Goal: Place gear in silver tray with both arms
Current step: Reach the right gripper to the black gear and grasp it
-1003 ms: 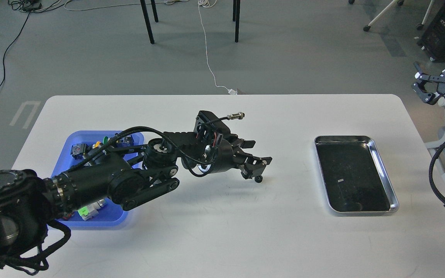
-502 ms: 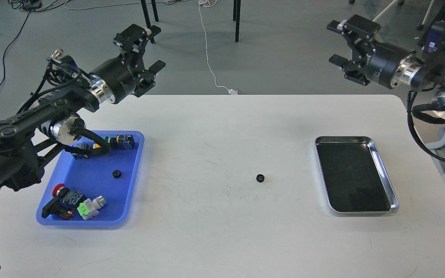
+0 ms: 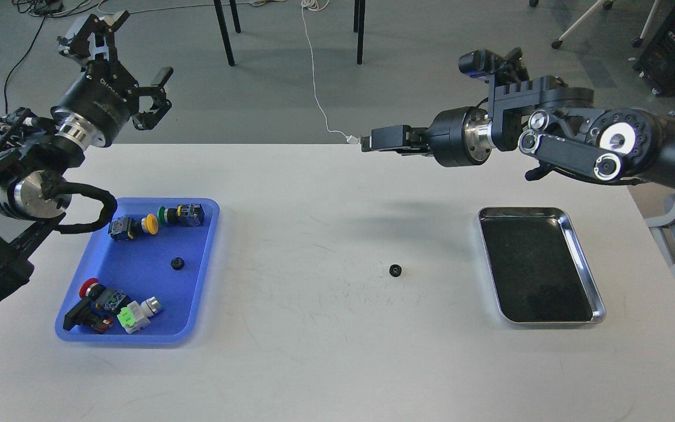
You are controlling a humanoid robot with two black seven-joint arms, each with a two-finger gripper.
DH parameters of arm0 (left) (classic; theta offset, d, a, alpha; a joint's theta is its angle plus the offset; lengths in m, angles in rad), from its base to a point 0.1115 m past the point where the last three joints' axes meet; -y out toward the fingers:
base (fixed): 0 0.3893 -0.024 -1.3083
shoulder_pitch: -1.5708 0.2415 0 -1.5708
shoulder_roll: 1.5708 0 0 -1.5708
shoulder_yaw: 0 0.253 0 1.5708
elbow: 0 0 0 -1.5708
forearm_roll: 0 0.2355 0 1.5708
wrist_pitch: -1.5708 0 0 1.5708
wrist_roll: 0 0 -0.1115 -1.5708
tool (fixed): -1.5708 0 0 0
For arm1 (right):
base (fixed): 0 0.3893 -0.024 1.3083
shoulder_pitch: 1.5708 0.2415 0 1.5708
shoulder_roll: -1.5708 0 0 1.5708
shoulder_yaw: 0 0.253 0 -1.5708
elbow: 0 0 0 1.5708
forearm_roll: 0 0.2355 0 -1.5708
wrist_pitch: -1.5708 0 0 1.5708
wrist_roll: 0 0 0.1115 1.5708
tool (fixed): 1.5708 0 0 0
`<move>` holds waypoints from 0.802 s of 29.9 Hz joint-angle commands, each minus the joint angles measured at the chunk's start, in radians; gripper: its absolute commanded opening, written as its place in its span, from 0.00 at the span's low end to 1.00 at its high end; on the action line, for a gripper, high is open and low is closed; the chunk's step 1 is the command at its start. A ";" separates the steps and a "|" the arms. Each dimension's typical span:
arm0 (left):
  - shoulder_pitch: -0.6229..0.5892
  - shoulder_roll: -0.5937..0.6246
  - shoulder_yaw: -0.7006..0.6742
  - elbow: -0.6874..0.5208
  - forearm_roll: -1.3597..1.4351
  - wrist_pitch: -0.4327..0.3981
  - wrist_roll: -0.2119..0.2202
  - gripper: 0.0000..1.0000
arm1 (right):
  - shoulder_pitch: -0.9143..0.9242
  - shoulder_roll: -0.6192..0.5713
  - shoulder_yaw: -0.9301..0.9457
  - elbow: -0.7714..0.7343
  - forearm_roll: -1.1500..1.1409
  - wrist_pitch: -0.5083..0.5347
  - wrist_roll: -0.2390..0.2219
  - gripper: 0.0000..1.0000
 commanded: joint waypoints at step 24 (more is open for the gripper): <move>0.066 0.031 -0.059 -0.003 0.004 -0.007 0.005 0.98 | -0.027 0.273 -0.387 -0.007 -0.225 -0.090 0.004 0.67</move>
